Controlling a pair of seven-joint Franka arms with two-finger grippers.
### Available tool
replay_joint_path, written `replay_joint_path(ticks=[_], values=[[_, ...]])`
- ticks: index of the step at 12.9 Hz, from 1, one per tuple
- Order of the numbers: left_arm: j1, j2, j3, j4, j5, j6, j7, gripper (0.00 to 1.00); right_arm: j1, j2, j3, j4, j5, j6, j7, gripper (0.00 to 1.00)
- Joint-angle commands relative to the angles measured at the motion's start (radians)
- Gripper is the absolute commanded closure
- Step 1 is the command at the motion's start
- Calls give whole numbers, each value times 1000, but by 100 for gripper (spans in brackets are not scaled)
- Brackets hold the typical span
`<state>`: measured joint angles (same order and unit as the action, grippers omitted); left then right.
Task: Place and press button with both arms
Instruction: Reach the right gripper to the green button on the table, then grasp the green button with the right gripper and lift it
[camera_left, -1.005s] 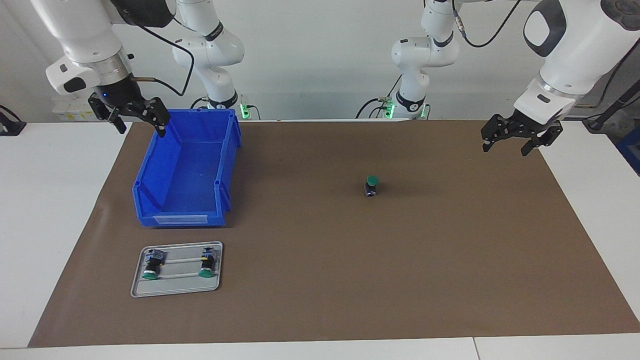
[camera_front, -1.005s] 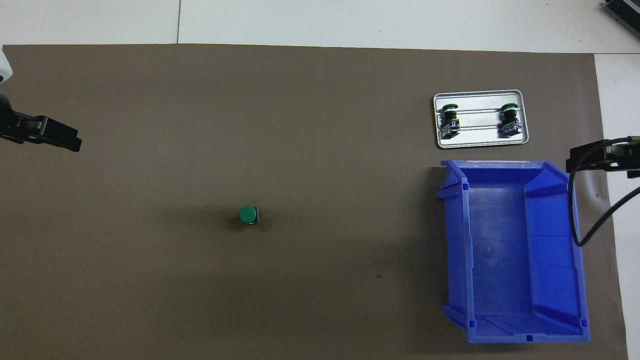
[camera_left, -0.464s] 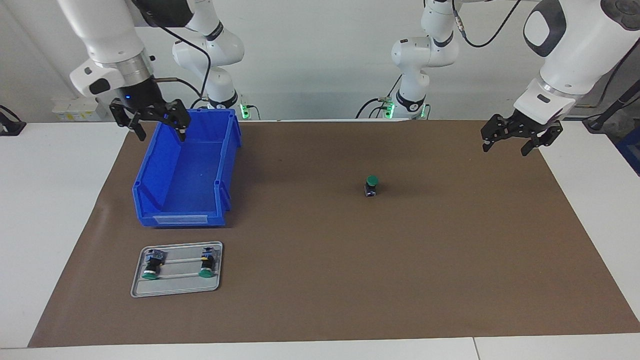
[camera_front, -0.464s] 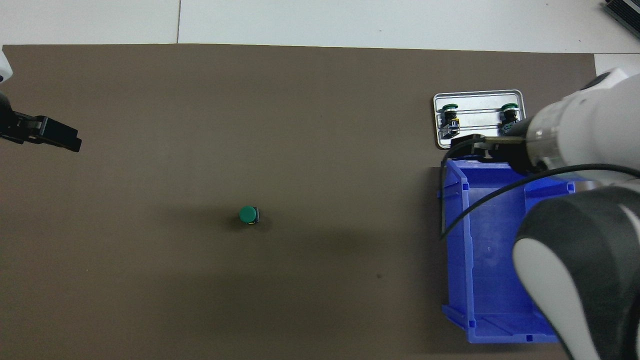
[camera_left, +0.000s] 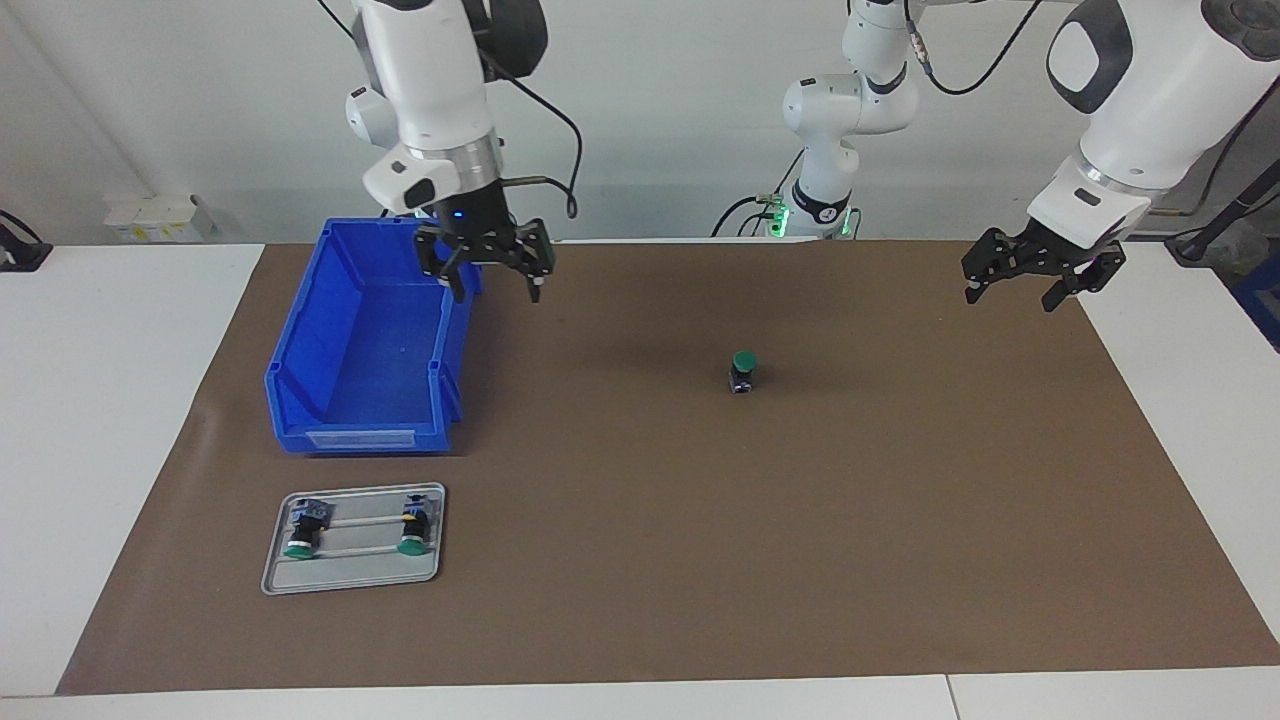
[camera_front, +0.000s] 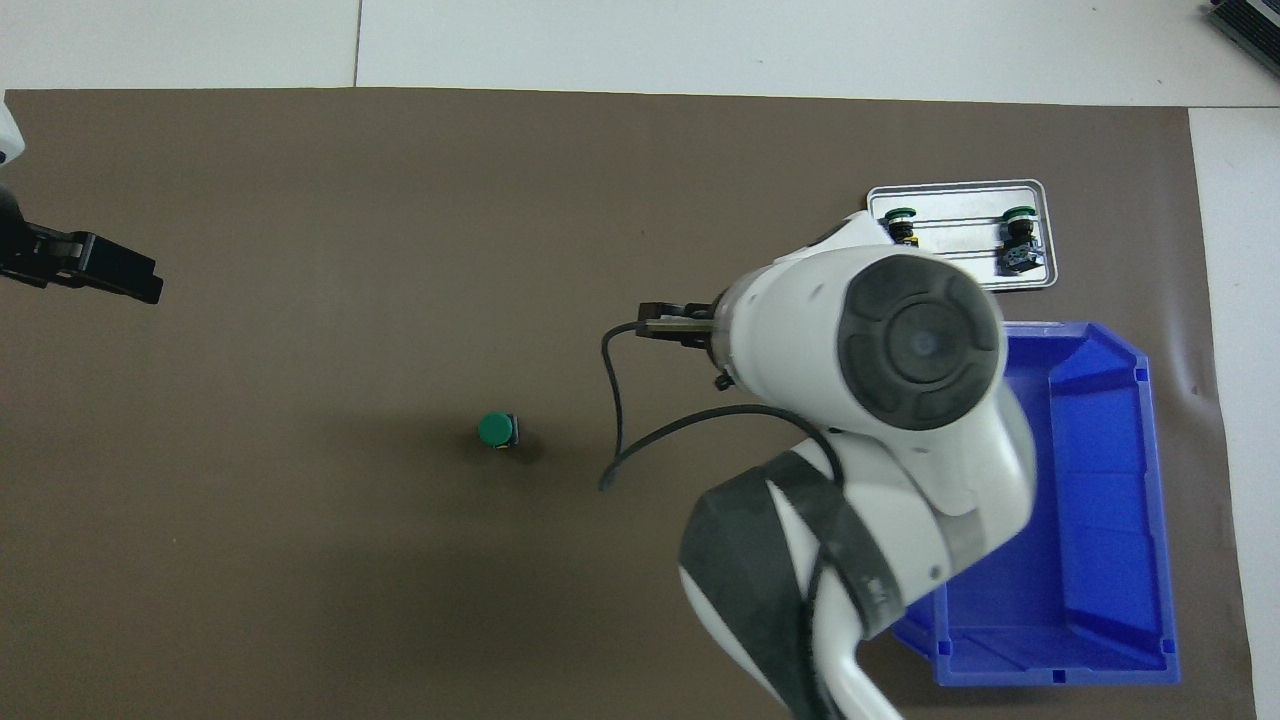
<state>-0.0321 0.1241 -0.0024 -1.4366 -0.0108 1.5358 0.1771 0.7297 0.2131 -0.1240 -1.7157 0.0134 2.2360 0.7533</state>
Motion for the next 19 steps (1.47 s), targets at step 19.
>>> replay_joint_path(ticks=[19], values=[[4, -32, 1, -41, -9, 21, -7, 0, 237, 361, 17, 85, -251, 218, 136, 2]])
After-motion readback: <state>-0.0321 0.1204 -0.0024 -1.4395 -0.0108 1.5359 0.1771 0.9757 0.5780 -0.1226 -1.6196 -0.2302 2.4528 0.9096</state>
